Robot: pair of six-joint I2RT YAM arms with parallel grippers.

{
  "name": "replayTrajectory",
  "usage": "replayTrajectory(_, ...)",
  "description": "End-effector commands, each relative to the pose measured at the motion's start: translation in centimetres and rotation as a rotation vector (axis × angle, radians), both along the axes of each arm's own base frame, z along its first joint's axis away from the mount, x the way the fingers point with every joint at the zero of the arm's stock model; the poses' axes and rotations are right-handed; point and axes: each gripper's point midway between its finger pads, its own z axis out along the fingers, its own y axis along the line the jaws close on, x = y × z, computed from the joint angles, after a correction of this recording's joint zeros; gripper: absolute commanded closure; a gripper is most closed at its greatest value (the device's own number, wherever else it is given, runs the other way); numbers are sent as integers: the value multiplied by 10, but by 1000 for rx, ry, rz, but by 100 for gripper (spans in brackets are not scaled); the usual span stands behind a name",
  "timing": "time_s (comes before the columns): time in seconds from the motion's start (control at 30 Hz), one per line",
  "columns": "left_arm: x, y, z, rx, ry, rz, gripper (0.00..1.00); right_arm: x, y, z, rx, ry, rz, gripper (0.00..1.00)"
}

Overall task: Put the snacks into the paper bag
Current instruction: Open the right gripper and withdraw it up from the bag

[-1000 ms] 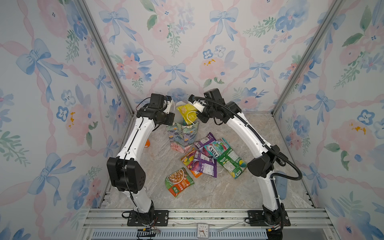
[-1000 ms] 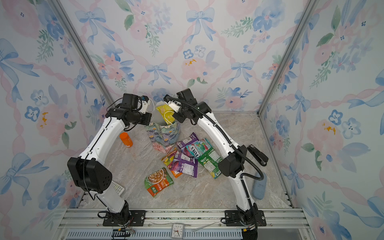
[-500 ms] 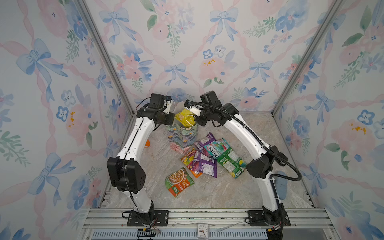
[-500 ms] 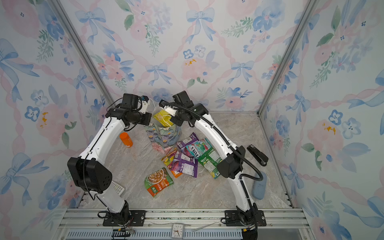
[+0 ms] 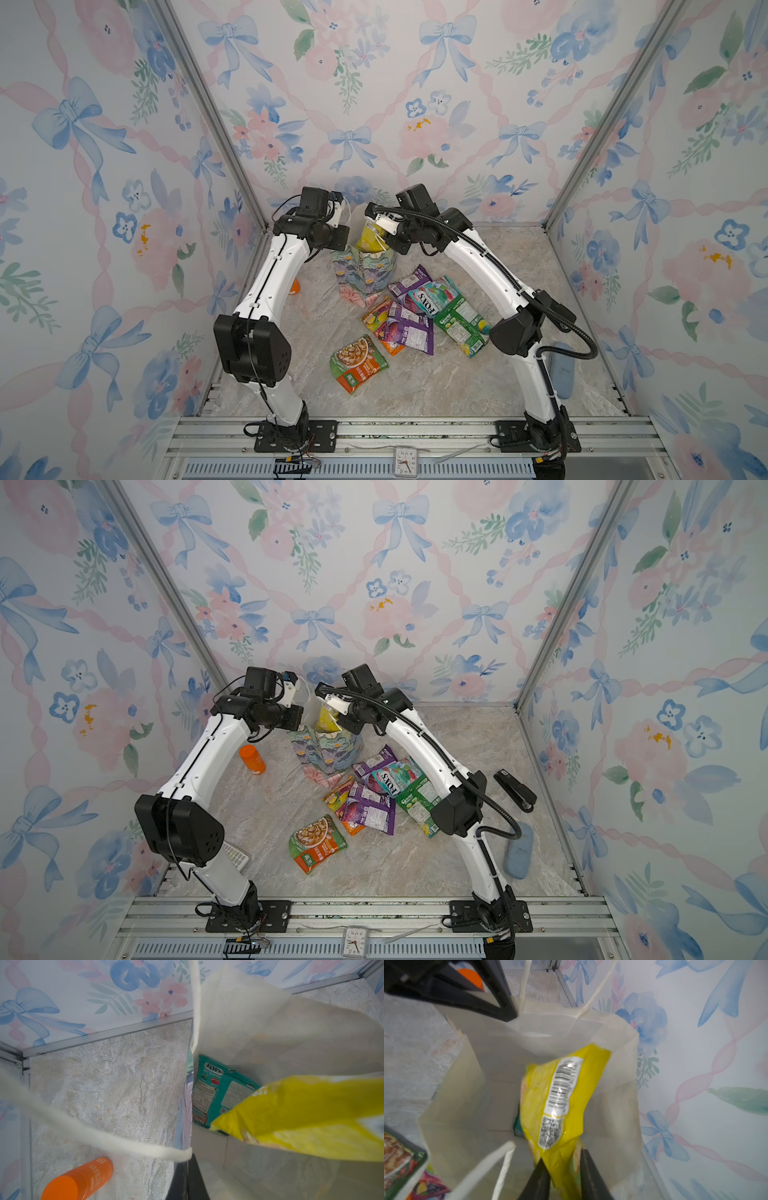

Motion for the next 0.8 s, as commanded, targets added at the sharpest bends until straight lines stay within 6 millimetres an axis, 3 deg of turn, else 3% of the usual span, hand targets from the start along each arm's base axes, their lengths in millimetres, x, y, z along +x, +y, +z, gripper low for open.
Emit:
replayTrajectory(0.0,-10,3,-11,19,61,11,100,-1,8,14,62,-5,-24,48)
replayTrajectory(0.2,-10,3,-14,22,67,12,100,4,6,61,236,-34,-82,29)
replayTrajectory(0.33,-12,4,-14,25,66,12,100,2,5,78,308,-29,-91,16)
replayTrajectory(0.5,-12,4,-14,28,67,14,100,-5,1,90,370,-4,-109,9)
replayTrajectory(0.77,-13,4,-14,26,67,12,100,-6,-23,110,517,75,-184,4)
